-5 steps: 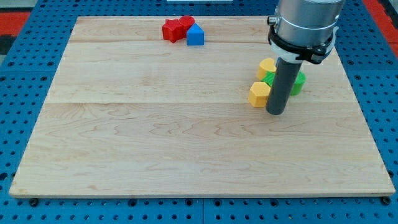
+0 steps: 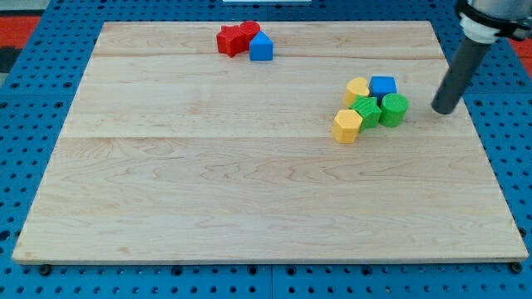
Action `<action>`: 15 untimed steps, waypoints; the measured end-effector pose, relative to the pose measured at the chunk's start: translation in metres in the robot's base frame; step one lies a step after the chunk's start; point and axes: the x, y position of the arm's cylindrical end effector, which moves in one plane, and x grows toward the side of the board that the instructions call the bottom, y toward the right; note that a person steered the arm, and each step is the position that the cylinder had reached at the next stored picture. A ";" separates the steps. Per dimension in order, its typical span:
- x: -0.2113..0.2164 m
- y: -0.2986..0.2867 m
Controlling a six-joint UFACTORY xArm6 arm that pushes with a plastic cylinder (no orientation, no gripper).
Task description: Push the blue cube and yellow heart close to green blocks
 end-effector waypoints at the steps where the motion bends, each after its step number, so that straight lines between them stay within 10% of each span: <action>1: -0.001 -0.033; 15: -0.082 -0.119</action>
